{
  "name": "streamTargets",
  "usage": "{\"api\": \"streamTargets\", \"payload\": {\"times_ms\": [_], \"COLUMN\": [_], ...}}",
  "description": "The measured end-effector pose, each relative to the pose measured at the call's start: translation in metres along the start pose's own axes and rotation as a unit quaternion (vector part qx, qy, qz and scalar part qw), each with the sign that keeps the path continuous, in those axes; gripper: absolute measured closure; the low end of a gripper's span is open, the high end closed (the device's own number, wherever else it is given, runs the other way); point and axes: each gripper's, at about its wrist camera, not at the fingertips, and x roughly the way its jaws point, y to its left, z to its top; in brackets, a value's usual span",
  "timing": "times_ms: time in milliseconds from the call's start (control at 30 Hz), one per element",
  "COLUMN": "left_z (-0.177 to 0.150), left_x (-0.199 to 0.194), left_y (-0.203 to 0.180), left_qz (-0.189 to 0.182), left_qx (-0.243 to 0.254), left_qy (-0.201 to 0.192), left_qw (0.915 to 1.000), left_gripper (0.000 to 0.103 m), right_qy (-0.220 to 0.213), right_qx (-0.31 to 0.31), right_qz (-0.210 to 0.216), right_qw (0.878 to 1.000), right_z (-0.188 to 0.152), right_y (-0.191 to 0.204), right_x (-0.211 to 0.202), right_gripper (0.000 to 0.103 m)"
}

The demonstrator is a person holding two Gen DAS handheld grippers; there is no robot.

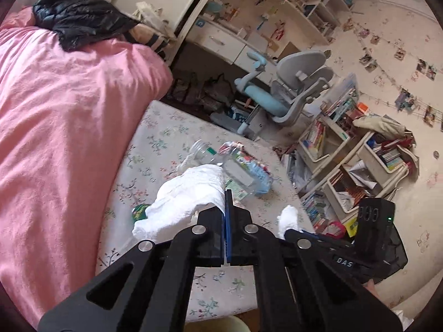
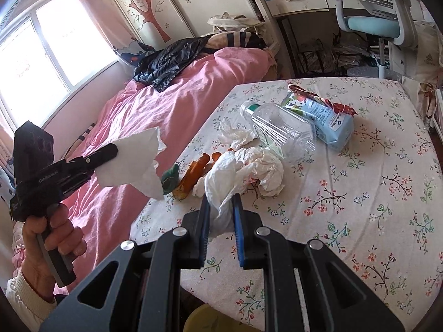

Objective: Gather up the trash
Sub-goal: 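Lift the held tissues off the table with both tools, then carry both tissues over the yellow bucket and open both tools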

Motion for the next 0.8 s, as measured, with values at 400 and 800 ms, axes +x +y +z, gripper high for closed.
{"api": "streamTargets", "payload": {"times_ms": [400, 800], "left_z": [-0.049, -0.115], "left_x": [-0.038, -0.073], "left_y": [-0.074, -0.111], "left_qz": [-0.045, -0.03], "left_qx": [0.111, 0.15], "left_qy": [0.0, 0.039], "left_qw": [0.9928, 0.9875], "left_gripper": [0.102, 0.102], "right_qy": [-0.058, -0.032], "right_qx": [-0.044, -0.025], "right_qz": [0.045, 0.055], "right_qw": [0.996, 0.998], "right_z": [-0.013, -0.085], "right_y": [0.034, 0.045], "right_x": [-0.048, -0.073], "right_gripper": [0.086, 0.086]}}
